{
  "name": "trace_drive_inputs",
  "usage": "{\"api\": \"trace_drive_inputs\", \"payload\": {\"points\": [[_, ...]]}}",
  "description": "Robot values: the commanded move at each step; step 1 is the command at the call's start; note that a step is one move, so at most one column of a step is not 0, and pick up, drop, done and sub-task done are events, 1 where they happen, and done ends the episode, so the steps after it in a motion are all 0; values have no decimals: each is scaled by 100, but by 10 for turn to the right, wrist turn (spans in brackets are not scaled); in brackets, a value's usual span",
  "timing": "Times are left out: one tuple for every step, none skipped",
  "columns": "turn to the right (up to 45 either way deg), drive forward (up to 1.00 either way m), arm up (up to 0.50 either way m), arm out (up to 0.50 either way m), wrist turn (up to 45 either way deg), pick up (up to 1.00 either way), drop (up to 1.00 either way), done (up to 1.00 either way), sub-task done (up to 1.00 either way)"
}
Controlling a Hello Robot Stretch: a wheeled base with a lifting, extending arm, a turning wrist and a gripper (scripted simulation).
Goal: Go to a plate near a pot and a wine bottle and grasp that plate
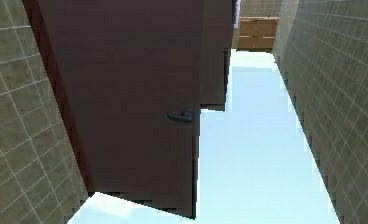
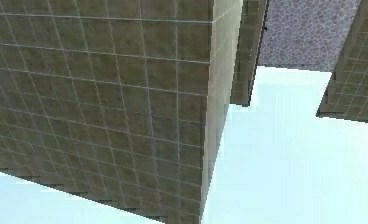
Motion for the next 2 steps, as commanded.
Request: {"api": "trace_drive_inputs", "payload": {"points": [[360,0,0,0,0,0,0,0,0],[0,80,0,0,0,0,0,0,0]]}}
